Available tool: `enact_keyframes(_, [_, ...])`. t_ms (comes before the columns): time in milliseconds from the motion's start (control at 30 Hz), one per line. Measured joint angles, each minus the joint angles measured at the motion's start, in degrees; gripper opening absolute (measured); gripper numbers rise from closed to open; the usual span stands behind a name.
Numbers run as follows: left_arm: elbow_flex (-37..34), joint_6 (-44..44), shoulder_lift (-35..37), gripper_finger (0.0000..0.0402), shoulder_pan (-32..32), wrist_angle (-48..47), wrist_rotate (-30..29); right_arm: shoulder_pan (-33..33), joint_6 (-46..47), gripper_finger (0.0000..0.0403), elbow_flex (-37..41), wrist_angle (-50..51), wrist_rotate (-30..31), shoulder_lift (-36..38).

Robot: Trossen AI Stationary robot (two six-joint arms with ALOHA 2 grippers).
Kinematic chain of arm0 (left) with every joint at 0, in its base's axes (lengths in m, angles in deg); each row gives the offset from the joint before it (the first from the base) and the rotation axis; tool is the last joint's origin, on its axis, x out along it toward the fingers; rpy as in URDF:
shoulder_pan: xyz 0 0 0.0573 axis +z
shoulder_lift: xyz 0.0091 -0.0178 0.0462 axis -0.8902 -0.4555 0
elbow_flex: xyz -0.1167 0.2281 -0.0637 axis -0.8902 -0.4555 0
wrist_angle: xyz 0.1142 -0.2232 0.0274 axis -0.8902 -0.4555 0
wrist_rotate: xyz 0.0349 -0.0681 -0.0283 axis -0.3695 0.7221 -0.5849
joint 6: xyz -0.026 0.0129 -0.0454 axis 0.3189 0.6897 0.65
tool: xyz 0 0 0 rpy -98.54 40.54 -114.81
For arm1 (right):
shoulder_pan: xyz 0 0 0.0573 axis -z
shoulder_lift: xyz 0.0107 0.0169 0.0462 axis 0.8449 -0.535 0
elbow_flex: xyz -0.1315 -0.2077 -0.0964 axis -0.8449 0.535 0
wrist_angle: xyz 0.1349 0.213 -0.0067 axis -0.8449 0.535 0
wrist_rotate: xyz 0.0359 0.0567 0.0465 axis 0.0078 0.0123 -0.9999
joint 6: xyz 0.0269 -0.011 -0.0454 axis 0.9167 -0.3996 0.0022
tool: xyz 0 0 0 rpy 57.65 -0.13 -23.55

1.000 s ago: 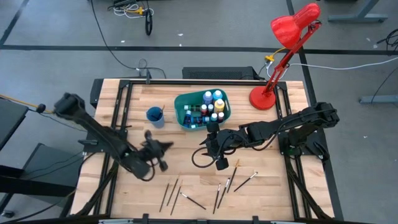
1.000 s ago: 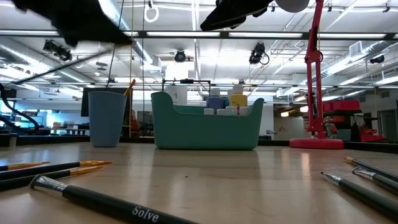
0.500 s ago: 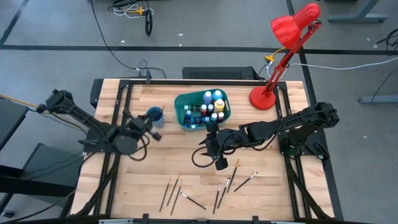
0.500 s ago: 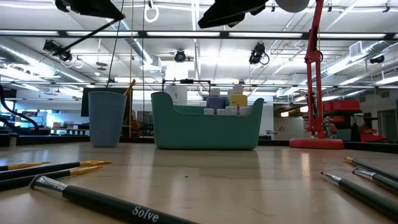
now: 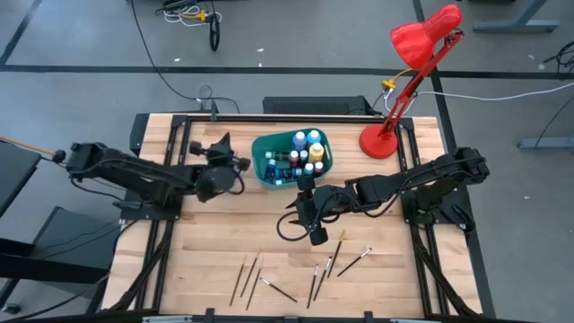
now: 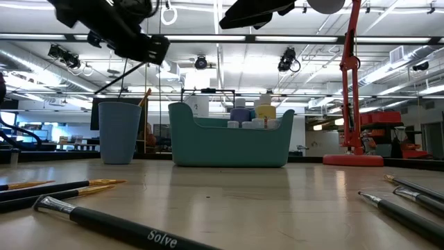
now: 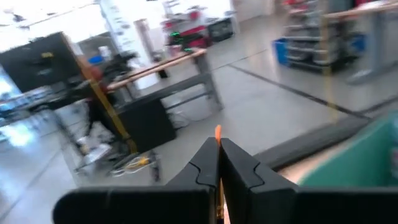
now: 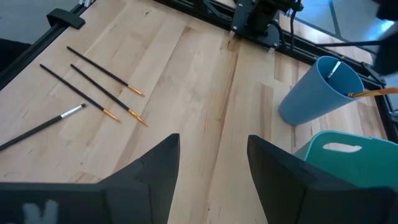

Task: Pick & Place Paint Supplies
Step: Put the gold paint brush into the blue cup

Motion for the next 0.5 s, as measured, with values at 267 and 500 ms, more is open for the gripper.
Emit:
enact_keyframes(267, [0.03,-6.72,-3.50,0.0008,5.18,12.09,3.64,-0.01,-0.67,0.0192,0.00,0.02,0.00,0.00])
enact_keyframes(500, [0.04,-8.69,-3.40,0.0008,9.76,14.92,5.93,-0.02,-1.41,0.0192,0.00,0.05,0.00,0.00])
